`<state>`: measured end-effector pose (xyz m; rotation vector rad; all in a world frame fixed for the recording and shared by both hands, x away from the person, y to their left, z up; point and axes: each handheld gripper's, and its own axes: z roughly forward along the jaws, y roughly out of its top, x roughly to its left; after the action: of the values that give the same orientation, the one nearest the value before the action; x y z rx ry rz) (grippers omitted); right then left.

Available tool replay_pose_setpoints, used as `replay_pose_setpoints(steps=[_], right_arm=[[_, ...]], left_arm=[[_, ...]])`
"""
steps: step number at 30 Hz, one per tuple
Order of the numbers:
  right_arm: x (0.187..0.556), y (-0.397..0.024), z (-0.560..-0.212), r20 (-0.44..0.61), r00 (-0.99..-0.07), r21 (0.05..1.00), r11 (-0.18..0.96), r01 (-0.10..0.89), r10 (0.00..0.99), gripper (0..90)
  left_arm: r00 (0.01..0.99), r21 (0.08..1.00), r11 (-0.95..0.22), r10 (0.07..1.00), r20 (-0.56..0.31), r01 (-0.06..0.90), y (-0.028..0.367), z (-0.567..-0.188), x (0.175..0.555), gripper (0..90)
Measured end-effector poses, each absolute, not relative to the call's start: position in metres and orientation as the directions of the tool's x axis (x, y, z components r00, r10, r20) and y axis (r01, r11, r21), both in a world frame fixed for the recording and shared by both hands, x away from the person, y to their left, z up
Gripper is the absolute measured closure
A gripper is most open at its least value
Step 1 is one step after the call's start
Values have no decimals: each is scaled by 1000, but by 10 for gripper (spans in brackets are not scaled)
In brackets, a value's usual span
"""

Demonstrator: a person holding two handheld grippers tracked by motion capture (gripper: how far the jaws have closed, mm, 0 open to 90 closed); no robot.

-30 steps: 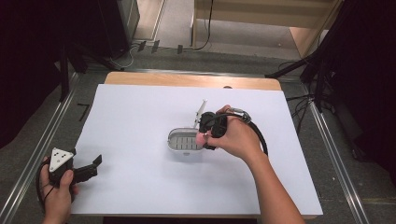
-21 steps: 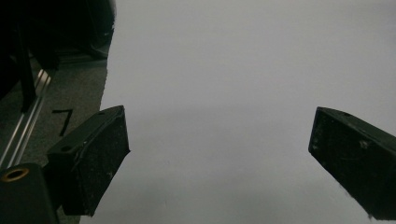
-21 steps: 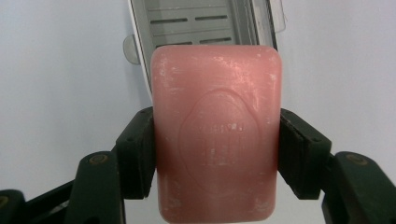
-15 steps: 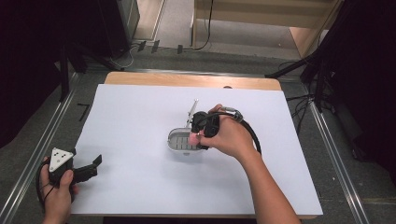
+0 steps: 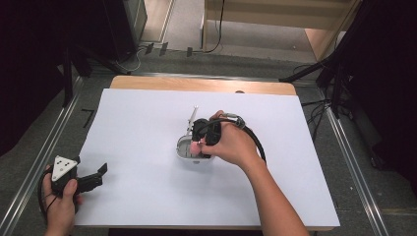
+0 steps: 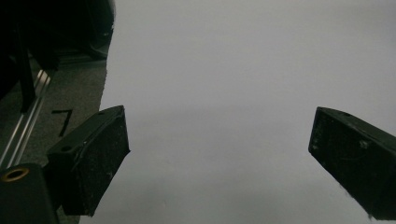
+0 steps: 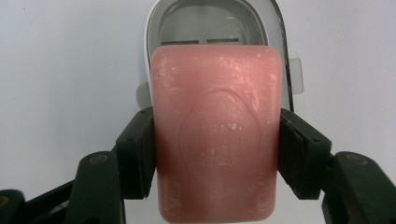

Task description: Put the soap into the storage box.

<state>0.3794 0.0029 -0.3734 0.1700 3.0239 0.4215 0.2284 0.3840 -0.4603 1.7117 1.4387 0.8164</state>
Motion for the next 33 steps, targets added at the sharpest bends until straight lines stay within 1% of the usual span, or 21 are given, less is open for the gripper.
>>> replay_pose_setpoints(steps=[2, 4, 10, 24, 33], right_arm=[[379, 4, -374, -64, -990, 275, 956, 105, 127, 389], [380, 7, -376, -72, -991, 284, 955, 87, 112, 388], [382, 13, -376, -67, -992, 292, 953, 84, 108, 388], [386, 19, -383, -70, -993, 272, 959, 77, 100, 387], [387, 20, -385, -76, -993, 279, 958, 67, 92, 387]], left_arm=[[167, 853, -95, 986, 9, 512, 384, -460, 228, 56], [167, 854, -94, 986, 9, 512, 384, -460, 228, 56], [169, 853, -96, 986, 10, 512, 384, -460, 228, 56], [170, 854, -96, 985, 9, 512, 384, -460, 228, 56], [170, 854, -96, 985, 9, 512, 384, -460, 228, 56]])
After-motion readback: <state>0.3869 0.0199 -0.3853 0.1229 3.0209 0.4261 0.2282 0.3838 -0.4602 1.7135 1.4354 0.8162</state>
